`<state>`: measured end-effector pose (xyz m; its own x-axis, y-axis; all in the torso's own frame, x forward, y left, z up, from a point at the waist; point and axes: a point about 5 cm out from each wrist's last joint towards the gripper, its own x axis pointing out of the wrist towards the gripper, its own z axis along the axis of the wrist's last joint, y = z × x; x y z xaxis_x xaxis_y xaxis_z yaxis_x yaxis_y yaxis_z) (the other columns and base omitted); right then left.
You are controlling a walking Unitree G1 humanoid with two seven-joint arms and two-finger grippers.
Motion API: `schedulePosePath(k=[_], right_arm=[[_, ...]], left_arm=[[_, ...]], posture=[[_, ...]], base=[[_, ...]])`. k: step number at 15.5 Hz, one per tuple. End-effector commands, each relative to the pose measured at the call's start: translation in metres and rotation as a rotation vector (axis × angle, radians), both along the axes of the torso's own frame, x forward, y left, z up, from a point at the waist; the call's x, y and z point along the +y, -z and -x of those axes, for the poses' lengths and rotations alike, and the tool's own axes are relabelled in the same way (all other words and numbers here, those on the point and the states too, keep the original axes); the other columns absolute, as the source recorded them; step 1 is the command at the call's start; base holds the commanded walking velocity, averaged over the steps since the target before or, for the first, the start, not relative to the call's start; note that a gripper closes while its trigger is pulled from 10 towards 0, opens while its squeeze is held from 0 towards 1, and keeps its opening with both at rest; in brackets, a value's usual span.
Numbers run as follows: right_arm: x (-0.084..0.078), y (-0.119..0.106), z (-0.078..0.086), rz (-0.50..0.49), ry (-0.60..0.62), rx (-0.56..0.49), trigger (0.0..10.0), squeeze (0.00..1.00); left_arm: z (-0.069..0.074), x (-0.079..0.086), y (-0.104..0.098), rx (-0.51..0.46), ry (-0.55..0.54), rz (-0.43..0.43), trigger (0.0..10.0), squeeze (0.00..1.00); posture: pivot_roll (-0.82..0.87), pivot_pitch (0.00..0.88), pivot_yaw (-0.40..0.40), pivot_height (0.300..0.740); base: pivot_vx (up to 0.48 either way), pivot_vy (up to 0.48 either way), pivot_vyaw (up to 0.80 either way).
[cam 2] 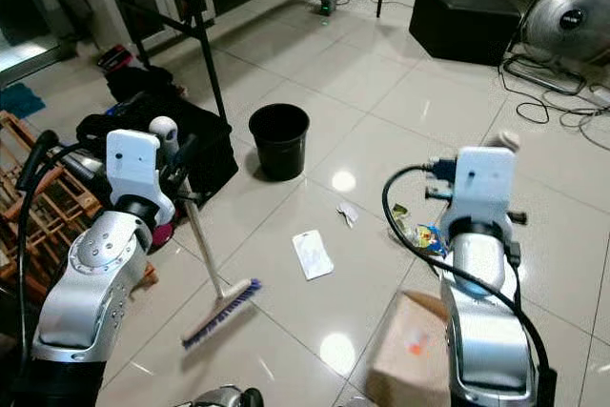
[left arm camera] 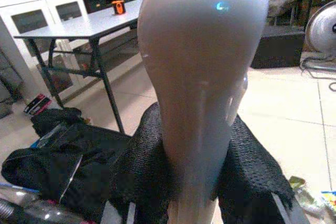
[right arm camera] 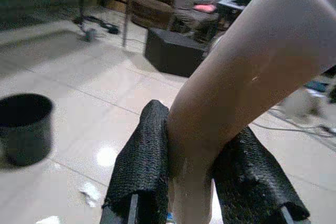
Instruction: Sweep floor
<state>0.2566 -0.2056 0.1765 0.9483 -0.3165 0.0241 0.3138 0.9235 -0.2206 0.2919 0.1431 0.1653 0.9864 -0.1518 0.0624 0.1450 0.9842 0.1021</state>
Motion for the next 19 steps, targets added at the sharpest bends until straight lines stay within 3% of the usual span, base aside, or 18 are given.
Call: schedulePosePath(k=[1,6,8,10,12,19], right_arm=[[0.003,-0.01,-0.002,-0.011,-0.025,-0.057,10.0,0.0],[0.012,-0.012,-0.007,-0.053,-0.083,-0.081,10.0,0.0],[0.012,-0.011,-0.01,-0.023,-0.07,-0.071,10.0,0.0],[0.007,-0.016,-0.02,0.002,-0.04,-0.062,10.0,0.0],[0.009,-0.012,-0.016,-0.06,-0.066,-0.06,10.0,0.0],[0.017,-0.022,-0.012,-0.073,-0.118,-0.121,10.0,0.0]], left_arm=[[-0.003,0.001,-0.012,-0.06,-0.001,0.004,10.0,0.0],[-0.004,0.007,-0.015,-0.072,-0.025,0.017,10.0,0.0],[-0.007,0.006,-0.015,-0.072,-0.026,0.022,10.0,0.0],[-0.018,-0.002,-0.026,-0.097,-0.004,0.011,10.0,0.0],[-0.016,-0.002,-0.028,-0.099,0.006,0.008,10.0,0.0],[-0.018,0.0,-0.03,-0.11,0.015,0.048,10.0,0.0]], posture=[[-0.1,0.04,0.065,0.74],[-0.08,0.052,0.049,0.74],[-0.07,0.053,0.051,0.74],[-0.03,0.127,0.047,0.74],[-0.04,0.142,0.048,0.74],[-0.12,0.123,0.106,0.74]], base=[[0.0,0.0,0.0],[0.0,0.0,0.0],[0.0,0.0,0.0],[0.0,0.0,0.0],[0.0,0.0,0.0],[0.128,0.0,0.0]])
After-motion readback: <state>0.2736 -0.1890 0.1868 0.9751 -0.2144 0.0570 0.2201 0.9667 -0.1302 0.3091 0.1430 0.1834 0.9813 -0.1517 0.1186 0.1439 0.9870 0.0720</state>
